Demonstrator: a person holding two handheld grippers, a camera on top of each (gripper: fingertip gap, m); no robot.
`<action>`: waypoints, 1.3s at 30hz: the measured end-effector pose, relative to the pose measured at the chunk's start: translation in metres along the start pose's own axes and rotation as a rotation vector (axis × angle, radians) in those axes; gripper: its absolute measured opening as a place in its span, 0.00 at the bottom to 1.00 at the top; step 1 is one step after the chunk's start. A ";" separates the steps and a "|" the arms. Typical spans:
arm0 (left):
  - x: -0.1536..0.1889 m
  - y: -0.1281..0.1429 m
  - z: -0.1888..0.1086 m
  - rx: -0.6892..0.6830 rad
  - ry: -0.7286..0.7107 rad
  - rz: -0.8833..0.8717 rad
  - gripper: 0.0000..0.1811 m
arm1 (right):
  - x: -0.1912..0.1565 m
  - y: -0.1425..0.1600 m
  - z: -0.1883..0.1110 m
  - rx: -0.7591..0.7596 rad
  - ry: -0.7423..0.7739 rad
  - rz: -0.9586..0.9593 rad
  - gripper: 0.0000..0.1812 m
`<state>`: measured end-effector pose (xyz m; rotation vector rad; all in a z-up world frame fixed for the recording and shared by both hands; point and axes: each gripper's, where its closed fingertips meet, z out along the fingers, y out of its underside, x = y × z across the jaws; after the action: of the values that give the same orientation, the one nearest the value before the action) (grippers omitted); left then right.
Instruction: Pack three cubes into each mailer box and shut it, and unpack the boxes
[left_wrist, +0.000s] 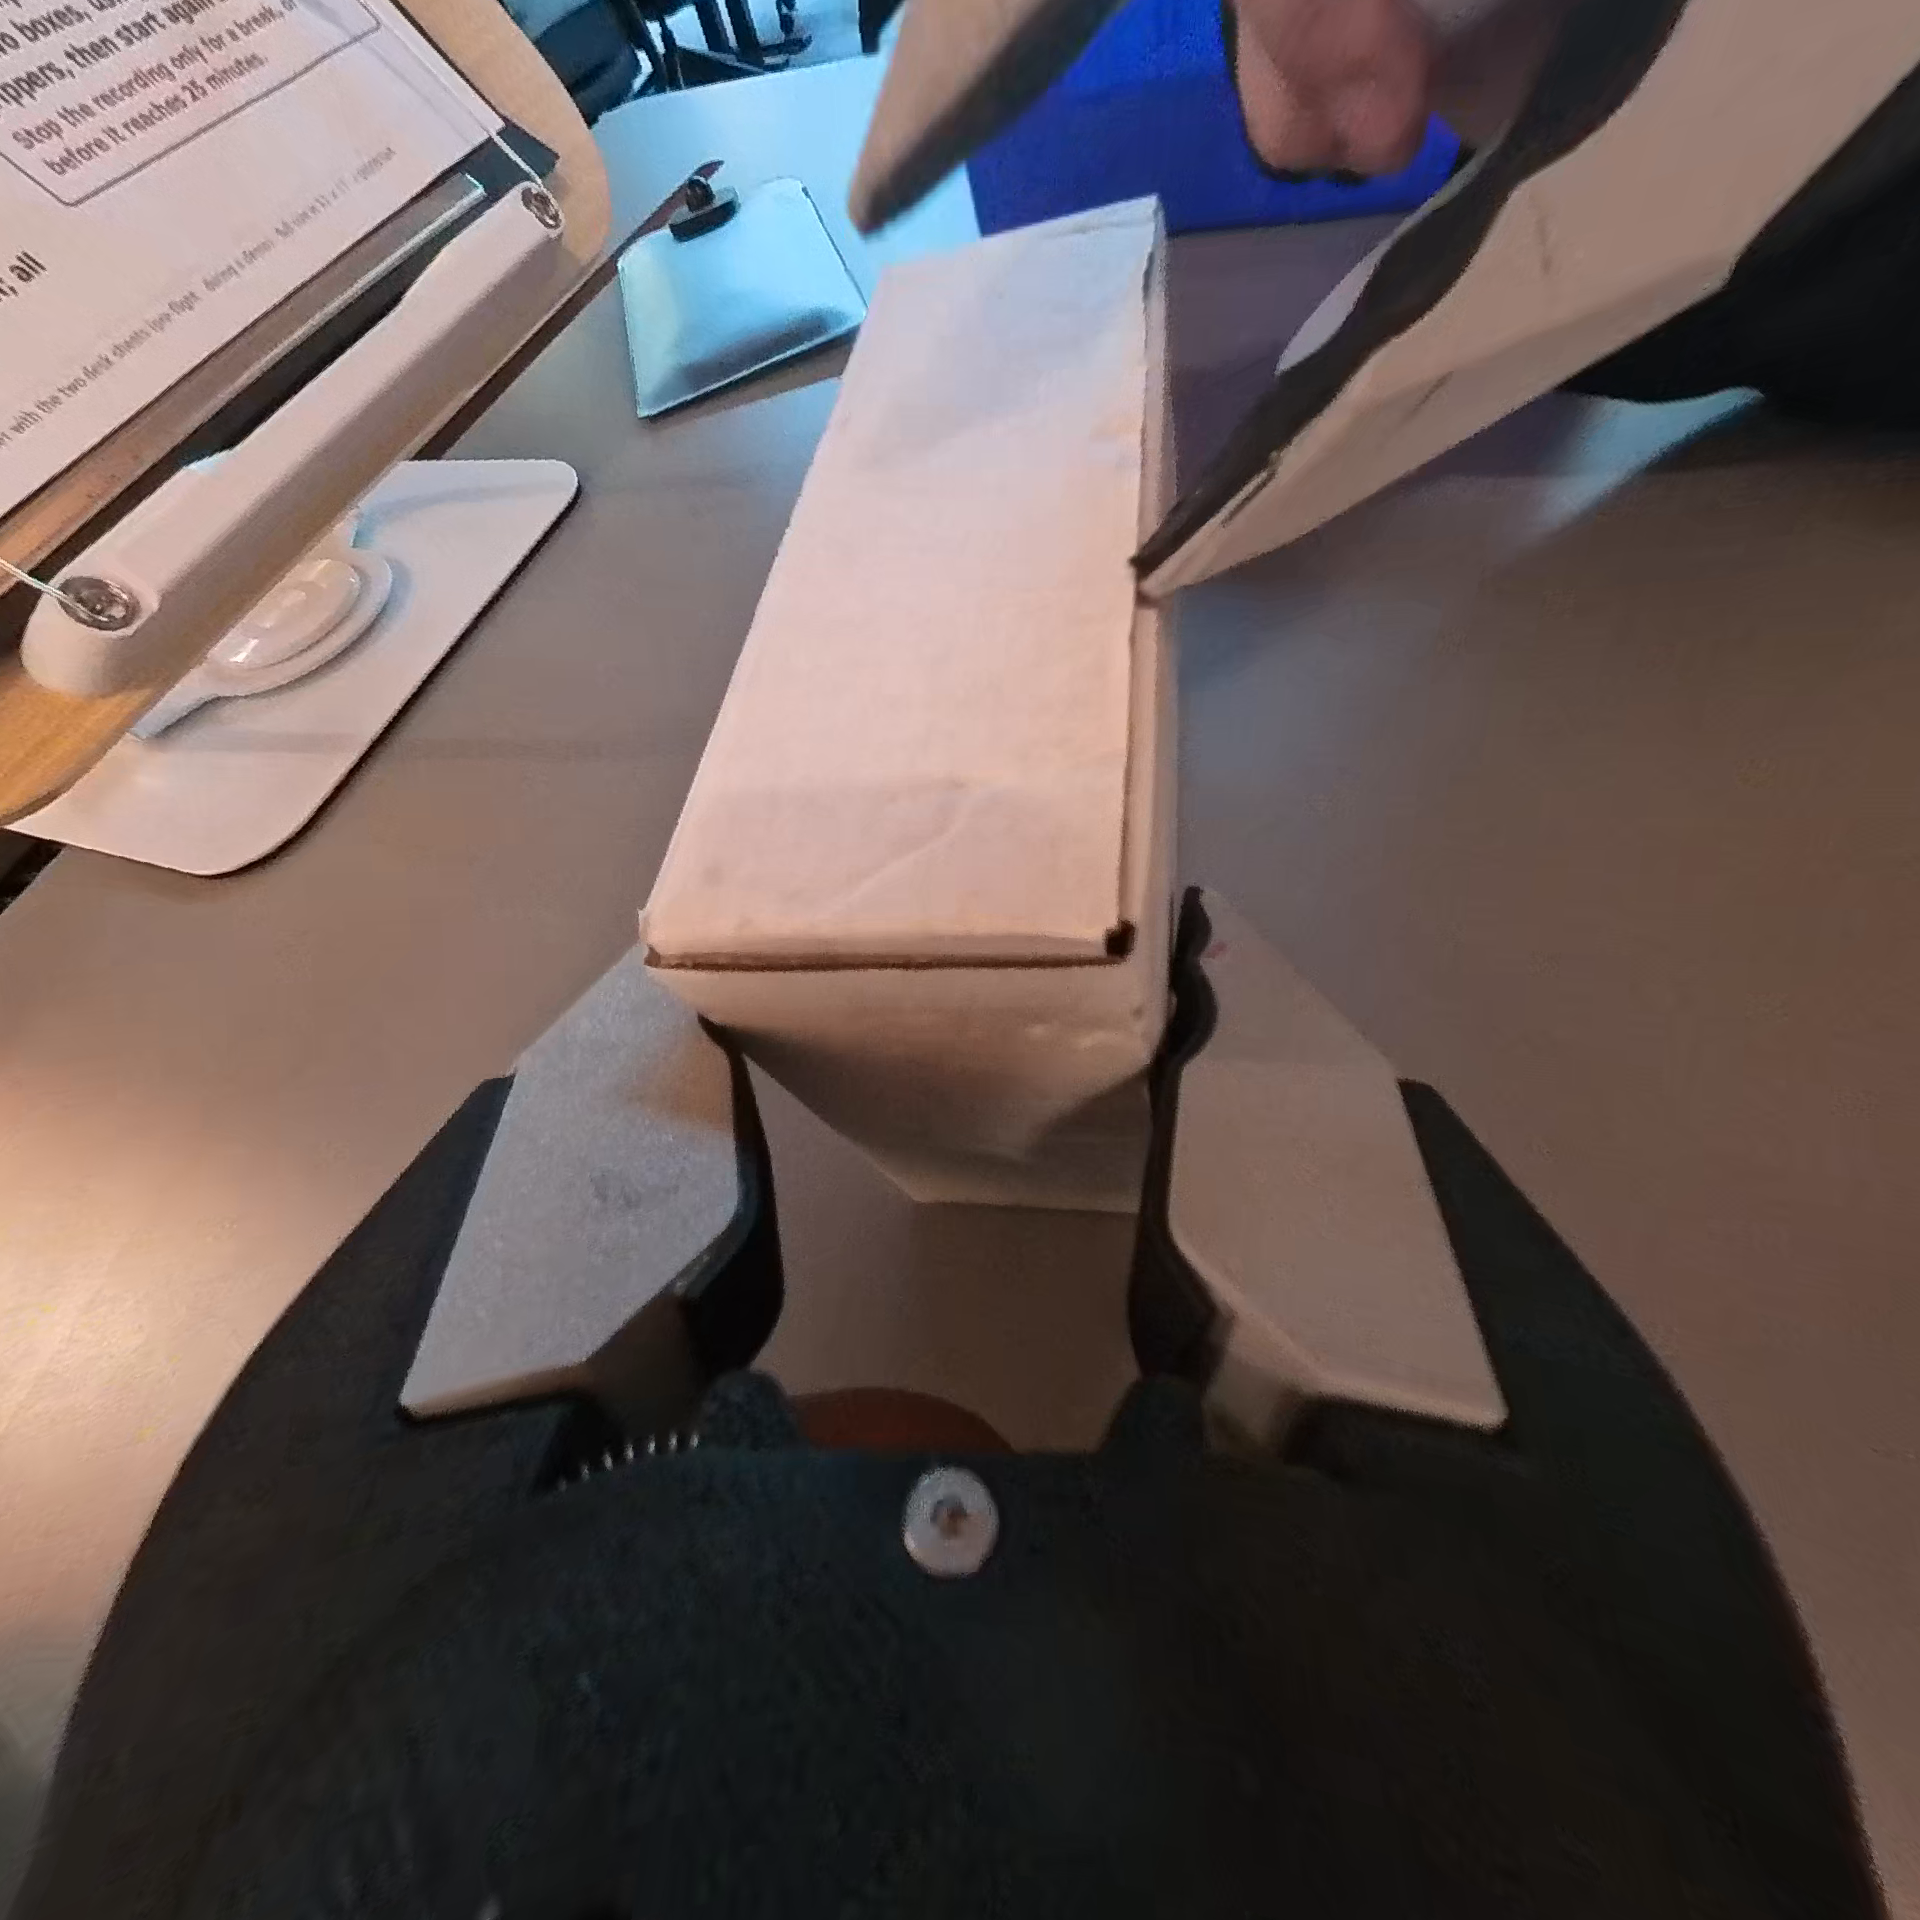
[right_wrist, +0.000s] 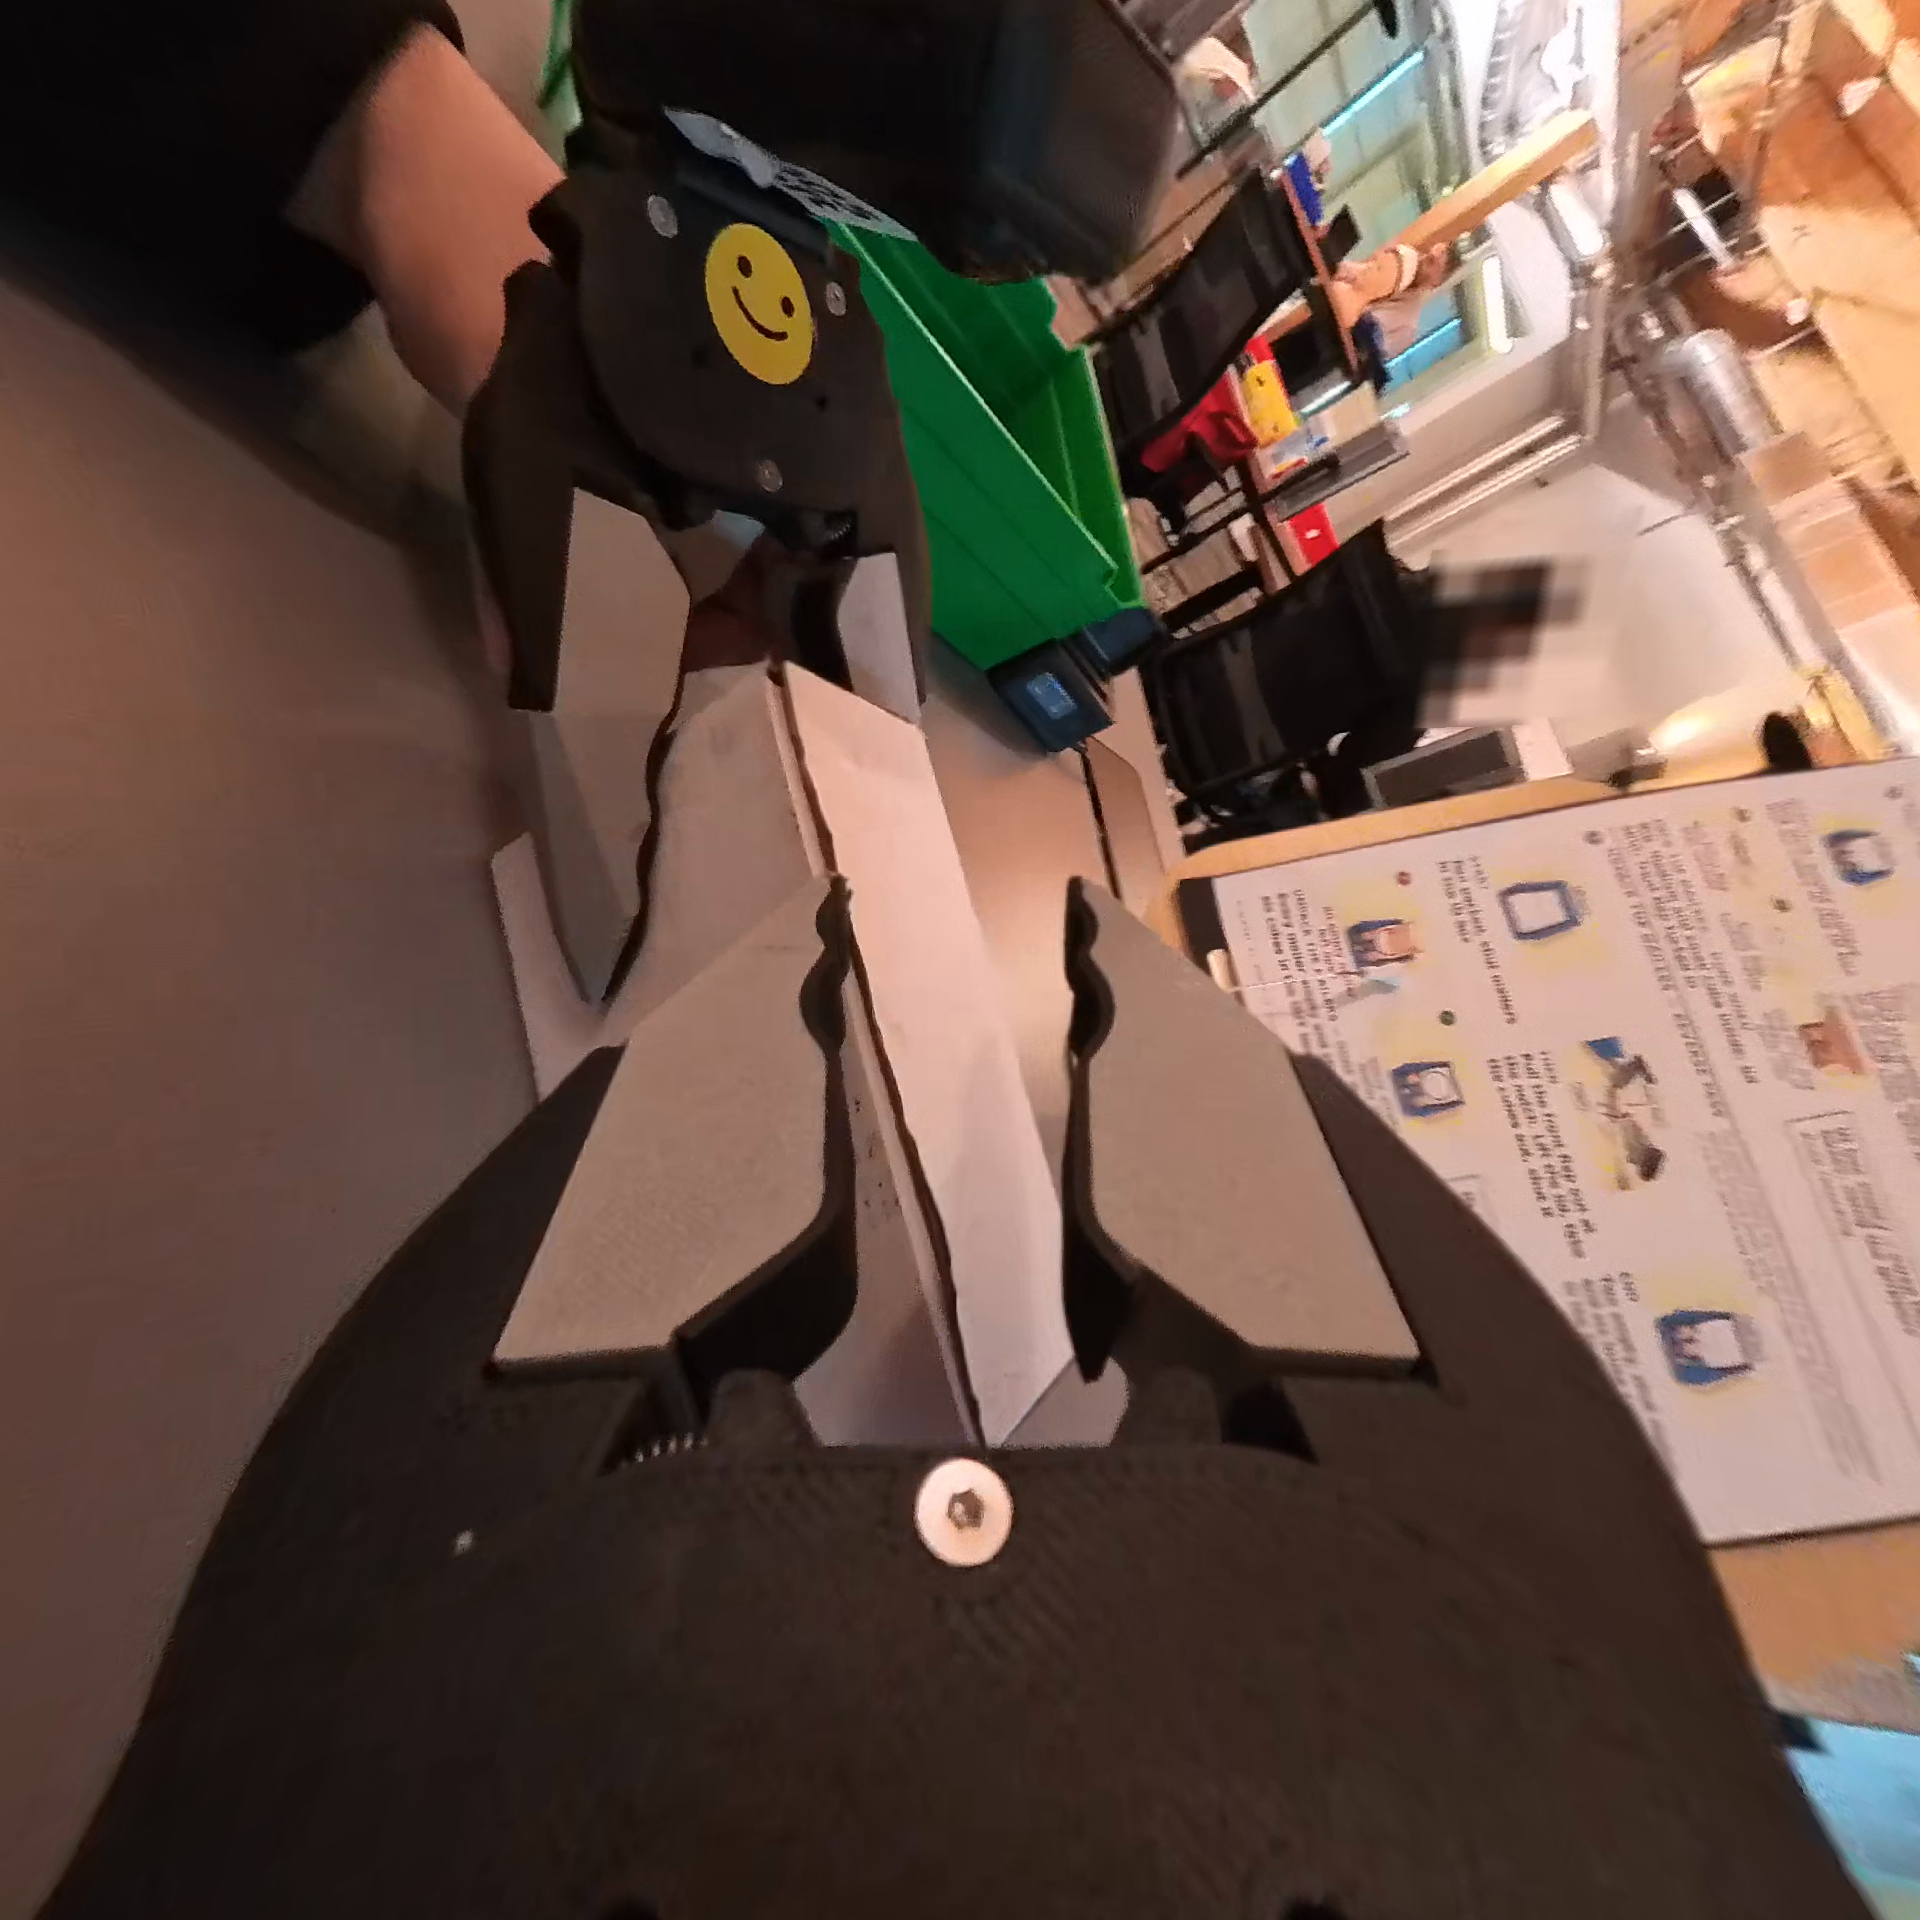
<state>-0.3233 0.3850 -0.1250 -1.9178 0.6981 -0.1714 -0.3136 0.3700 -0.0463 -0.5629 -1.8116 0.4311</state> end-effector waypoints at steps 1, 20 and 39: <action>0.000 0.000 0.000 0.001 -0.001 -0.008 0.45 | 0.001 -0.001 0.001 -0.004 0.020 -0.024 0.20; -0.002 -0.002 0.004 0.007 -0.020 -0.001 0.45 | 0.001 0.015 -0.009 -0.028 0.007 -0.087 0.14; -0.004 -0.003 0.004 0.011 -0.045 0.021 0.44 | 0.029 0.003 -0.002 -0.061 0.318 -0.230 0.00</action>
<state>-0.3241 0.3913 -0.1238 -1.8969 0.6857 -0.1178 -0.3189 0.3895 -0.0247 -0.4311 -1.5640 0.1210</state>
